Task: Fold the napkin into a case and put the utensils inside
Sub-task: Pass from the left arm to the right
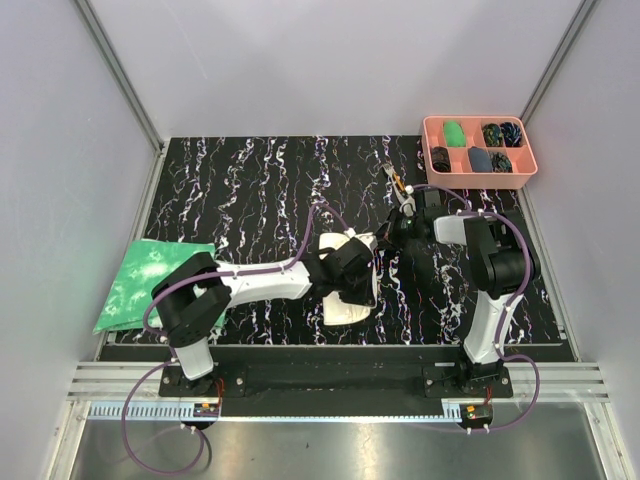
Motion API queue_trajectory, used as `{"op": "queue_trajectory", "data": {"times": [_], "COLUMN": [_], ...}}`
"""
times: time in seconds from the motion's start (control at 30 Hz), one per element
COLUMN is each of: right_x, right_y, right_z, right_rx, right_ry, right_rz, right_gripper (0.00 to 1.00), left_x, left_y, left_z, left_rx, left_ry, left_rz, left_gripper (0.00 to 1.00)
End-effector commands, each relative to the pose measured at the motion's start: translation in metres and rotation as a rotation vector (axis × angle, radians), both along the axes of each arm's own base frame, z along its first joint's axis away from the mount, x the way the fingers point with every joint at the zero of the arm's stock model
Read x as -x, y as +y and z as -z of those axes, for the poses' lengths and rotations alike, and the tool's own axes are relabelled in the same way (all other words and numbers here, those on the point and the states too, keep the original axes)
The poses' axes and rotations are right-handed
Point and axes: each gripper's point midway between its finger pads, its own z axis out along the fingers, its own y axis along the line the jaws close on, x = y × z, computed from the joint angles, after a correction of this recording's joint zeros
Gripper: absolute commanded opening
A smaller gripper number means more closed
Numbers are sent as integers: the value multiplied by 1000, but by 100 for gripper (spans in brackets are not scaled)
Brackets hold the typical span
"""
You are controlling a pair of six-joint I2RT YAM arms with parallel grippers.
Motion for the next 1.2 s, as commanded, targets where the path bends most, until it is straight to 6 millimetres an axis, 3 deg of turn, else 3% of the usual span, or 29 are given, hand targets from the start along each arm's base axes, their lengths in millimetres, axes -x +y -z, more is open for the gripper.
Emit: {"op": "queue_trajectory", "data": {"times": [0.0,0.3,0.57,0.73,0.83,1.03,1.17], "right_x": [-21,-16,-15,-16,-12,-2,8], "right_y": [0,-30,-53,-46,-38,-30,-29], "right_z": [-27,-36,-39,-42,-41,-38,-38], "right_rx": [32,242,390,400,347,277,244], "right_ry": [-82,-92,-78,-83,-66,-39,-27], "right_rz": [16,49,93,60,51,50,48], "right_gripper": [0,0,0,0,13,18,32], "left_x": [12,13,12,19,19,17,15], "left_y": [-10,-27,0,-13,-20,-23,-21], "left_z": [-3,-5,-1,-13,-24,-30,-29], "left_rx": [58,166,190,293,323,328,325], "left_ry": [44,69,32,58,62,68,72], "left_rz": [49,31,-79,-42,-31,-23,-32], "left_gripper": [2,0,0,0,0,0,0]}}
